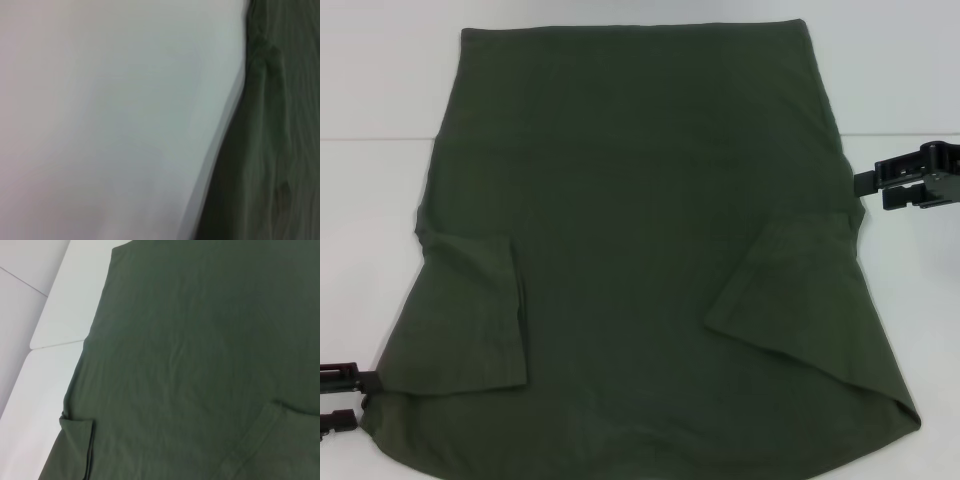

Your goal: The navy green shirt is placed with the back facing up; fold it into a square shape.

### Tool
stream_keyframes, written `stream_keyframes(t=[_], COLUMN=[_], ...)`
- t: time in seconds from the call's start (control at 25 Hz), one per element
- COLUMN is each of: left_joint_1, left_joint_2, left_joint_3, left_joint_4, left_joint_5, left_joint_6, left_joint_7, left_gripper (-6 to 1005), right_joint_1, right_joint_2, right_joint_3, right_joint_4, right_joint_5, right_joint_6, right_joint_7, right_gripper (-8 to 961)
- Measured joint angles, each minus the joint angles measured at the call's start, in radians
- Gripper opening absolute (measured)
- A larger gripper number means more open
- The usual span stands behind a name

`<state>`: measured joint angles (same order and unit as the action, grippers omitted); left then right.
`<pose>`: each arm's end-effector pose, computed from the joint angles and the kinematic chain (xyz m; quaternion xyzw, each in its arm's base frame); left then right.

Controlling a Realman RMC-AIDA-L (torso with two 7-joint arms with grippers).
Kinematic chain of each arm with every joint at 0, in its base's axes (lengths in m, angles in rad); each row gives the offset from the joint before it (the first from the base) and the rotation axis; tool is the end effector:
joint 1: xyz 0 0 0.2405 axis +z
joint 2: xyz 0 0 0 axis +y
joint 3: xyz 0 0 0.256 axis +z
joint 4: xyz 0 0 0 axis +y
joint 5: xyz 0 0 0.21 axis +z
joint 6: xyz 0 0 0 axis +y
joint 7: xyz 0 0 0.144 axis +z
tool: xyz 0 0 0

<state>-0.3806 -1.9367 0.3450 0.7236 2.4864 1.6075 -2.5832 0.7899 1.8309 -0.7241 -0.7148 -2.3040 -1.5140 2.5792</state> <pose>-0.3893 0.2629 0.0833 -0.5659 -0.7978 -0.1590 0.1342 0.2359 0.4179 0.0986 -0.7812 0.5985 0.1080 0.1410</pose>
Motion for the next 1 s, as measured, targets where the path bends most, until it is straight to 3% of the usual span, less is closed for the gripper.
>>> stream_keyframes(t=[0.64,0.8,1.0], left_joint_1=[-0.080,-0.073,-0.070], left_joint_2=[-0.025,-0.040,-0.043], left_joint_3=[0.048,0.046,0.046], left_joint_4=[-0.049,-0.008,0.003], left_joint_5=[-0.001,-0.006,-0.003], left_joint_6=[-0.056,-0.050,-0.048], left_joint_7=[-0.007,-0.007,-0.009], left_gripper=[669,644,603], right_joint_1=[-0.001,-0.002,-0.003], right_joint_2=[0.001,0.000,-0.002], right_joint_3=[0.009,0.021,0.025], right_joint_4=[0.004,0.006,0.006], right_joint_5=[0.000,0.000,0.000], right_joint_6=[-0.003,-0.003,-0.007], right_joint_7=[-0.006,-0.007,-0.007], right_gripper=[615,613,610])
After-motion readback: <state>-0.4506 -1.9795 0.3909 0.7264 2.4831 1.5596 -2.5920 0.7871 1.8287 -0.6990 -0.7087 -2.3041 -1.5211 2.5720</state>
